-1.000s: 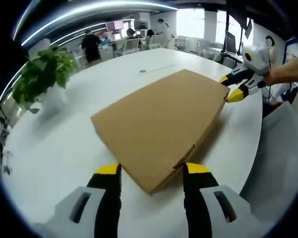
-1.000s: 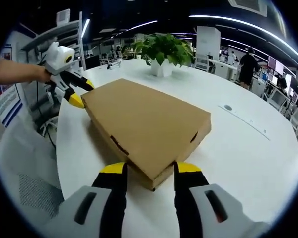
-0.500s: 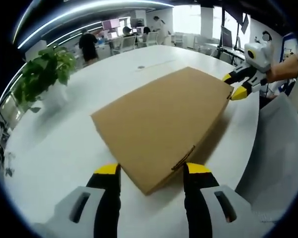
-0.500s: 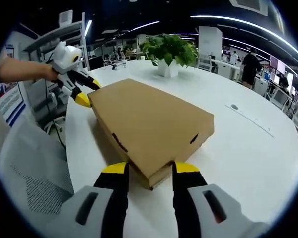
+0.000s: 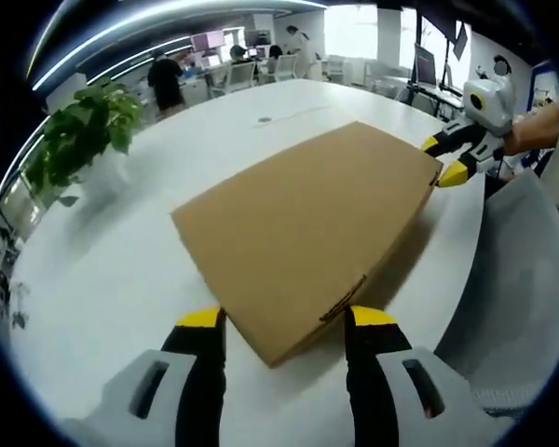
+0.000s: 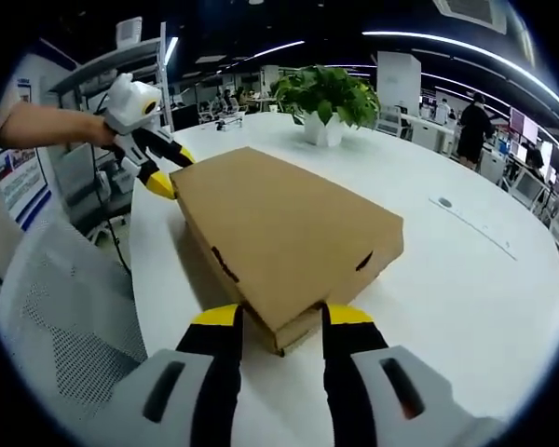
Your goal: Operate the shoe box by opening the lid, removing the specified soft item, and placing it in the target area until the item is outside and the box remains undamaged.
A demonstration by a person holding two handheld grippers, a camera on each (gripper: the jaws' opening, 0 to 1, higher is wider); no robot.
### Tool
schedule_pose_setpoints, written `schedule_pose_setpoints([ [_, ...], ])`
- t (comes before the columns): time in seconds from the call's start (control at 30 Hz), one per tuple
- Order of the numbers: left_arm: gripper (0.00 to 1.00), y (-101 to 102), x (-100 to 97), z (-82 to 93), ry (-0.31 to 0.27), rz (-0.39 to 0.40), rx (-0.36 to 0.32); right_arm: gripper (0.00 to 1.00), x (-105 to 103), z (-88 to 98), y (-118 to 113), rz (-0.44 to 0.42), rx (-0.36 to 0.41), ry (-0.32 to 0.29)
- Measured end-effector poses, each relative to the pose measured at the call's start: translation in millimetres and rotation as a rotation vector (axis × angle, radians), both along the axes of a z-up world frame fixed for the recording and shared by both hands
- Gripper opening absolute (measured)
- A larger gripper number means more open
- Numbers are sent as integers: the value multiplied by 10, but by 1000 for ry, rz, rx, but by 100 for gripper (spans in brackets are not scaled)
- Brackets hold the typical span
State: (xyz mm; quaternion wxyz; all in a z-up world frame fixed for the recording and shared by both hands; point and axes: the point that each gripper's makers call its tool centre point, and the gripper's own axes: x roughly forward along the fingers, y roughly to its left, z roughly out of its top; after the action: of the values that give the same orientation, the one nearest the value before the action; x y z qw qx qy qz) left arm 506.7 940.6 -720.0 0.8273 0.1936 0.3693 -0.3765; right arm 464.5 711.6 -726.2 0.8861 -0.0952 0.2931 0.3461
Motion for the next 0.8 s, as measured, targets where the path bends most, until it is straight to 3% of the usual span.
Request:
schedule_pose_setpoints([
  [0.5,52,6,-9,8,18,21,-7,31,-4,31,-1,-9,15,4],
  [0.8,54,-8,-10,97,9,36,-60,31,-25,116,4,-11,32,1],
])
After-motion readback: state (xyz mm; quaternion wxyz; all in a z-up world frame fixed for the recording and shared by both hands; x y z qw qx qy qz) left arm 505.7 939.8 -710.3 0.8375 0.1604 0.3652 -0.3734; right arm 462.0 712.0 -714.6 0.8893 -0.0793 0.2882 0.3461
